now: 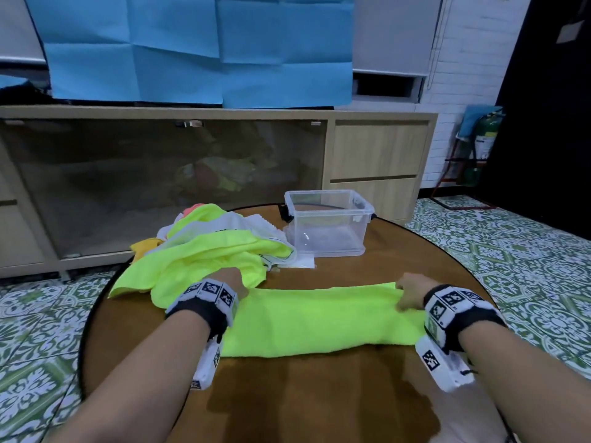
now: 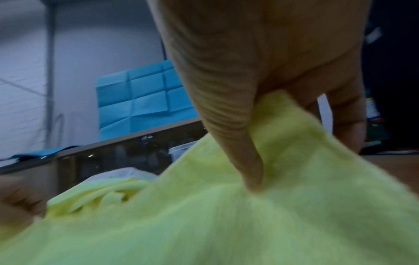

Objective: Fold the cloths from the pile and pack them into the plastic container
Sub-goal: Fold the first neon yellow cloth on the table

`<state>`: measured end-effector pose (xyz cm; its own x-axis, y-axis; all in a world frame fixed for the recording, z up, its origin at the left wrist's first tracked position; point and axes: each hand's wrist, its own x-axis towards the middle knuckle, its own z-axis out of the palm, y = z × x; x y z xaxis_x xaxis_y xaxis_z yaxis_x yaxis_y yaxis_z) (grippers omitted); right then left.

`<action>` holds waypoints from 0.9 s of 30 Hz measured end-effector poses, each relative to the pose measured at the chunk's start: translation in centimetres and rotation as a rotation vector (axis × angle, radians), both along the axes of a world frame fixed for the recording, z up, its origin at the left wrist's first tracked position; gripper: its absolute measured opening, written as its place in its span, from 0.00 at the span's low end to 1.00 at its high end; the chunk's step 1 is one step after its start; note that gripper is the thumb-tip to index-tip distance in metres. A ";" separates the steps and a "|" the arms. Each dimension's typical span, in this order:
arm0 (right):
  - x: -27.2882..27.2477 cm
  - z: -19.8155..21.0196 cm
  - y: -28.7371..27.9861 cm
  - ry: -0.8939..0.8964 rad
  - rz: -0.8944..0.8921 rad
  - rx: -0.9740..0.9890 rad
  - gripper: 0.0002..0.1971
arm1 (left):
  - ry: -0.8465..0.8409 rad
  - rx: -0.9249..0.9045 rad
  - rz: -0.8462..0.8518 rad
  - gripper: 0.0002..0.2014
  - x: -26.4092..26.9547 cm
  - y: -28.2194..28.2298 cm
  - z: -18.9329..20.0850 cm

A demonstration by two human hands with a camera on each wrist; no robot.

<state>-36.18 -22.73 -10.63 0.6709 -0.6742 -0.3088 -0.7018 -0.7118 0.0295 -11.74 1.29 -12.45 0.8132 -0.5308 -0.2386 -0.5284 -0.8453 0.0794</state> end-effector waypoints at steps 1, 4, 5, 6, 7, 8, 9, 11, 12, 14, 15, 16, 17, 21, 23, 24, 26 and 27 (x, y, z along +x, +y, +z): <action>-0.3 -0.2 -0.9 -0.040 -0.088 0.001 0.18 | -0.027 -0.001 0.004 0.17 0.3 0.2 -0.1; -1.4 -0.7 -2.6 -0.285 -0.248 -0.005 0.22 | -0.049 -0.115 -0.021 0.07 1.3 0.3 0.5; -1.4 -1.2 -3.2 -0.286 -0.274 -0.021 0.21 | -0.024 -0.160 -0.061 0.06 1.8 0.0 0.1; -1.4 -1.7 -3.3 -0.299 -0.294 -0.032 0.20 | 0.000 -0.211 -0.105 0.08 2.1 -0.4 -0.5; -1.2 -2.3 -3.6 -0.244 -0.286 -0.070 0.20 | 0.024 -0.248 -0.141 0.11 2.3 -0.7 -1.4; -1.0 -2.7 -3.6 -0.197 -0.276 -0.086 0.19 | 0.049 -0.249 -0.179 0.12 2.2 -0.9 -2.2; -0.6 -3.4 -3.8 -0.158 -0.268 -0.111 0.19 | 0.063 -0.239 -0.217 0.13 2.2 -1.0 -2.9; 0.0 -4.2 -3.9 -0.140 -0.209 -0.139 0.19 | 0.071 -0.216 -0.255 0.13 2.5 -1.2 -4.1; 0.3 -4.5 -3.9 -0.154 -0.192 -0.163 0.20 | 0.069 -0.211 -0.260 0.13 2.7 -1.3 -4.4; 0.8 -4.9 -4.1 -0.164 -0.170 -0.190 0.18 | 0.081 -0.196 -0.258 0.14 2.8 -1.3 -4.8; 0.9 -5.2 -4.3 -0.134 -0.153 -0.194 0.18 | 0.082 -0.179 -0.259 0.15 2.7 -1.3 -5.0; 1.0 -5.5 -4.5 -0.109 -0.138 -0.187 0.18 | 0.073 -0.160 -0.263 0.15 2.6 -1.3 -5.2; 1.0 -5.7 -4.5 -0.085 -0.133 -0.163 0.18 | 0.054 -0.140 -0.268 0.14 2.6 -1.2 -5.3; 0.6 -5.5 -4.4 -0.034 -0.114 -0.169 0.17 | -0.065 -0.031 -0.320 0.15 2.4 -0.5 -4.8; 0.4 -5.2 -4.1 -0.029 -0.084 -0.190 0.16 | -0.072 -0.003 -0.333 0.16 2.2 -0.1 -4.4; 0.3 -5.0 -4.0 -0.031 -0.073 -0.193 0.16 | -0.077 0.014 -0.338 0.16 2.0 0.1 -4.2; 0.1 -4.4 -3.7 -0.058 -0.061 -0.210 0.15 | -0.069 0.027 -0.342 0.17 1.6 0.6 -3.9; 0.0 -4.0 -3.5 -0.087 -0.059 -0.230 0.15 | -0.040 0.008 -0.332 0.16 1.4 0.8 -3.7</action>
<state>-36.21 -26.25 -14.63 0.6453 -0.7591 -0.0855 -0.7491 -0.6507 0.1242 -10.36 2.08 -16.16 0.6051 -0.7666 -0.2150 -0.7777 -0.6269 0.0469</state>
